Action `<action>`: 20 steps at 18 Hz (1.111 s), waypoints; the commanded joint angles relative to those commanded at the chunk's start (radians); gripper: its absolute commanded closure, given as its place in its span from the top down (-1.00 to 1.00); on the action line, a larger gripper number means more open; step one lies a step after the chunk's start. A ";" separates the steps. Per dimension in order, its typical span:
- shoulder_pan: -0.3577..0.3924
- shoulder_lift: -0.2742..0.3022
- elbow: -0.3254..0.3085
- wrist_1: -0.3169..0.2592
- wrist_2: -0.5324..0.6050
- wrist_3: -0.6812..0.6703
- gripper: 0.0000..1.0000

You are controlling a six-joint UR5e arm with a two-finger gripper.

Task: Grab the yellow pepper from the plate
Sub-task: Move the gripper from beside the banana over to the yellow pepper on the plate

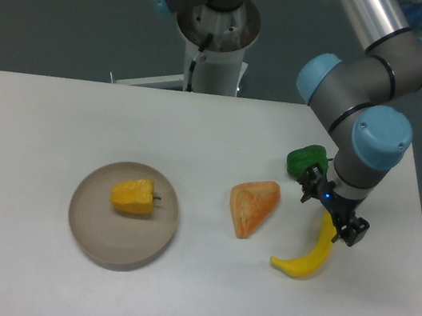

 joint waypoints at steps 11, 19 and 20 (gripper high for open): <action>-0.066 0.028 -0.012 -0.006 -0.021 -0.050 1.00; -0.308 0.045 -0.060 -0.008 -0.020 -0.219 1.00; -0.334 0.040 -0.067 -0.005 -0.020 -0.233 1.00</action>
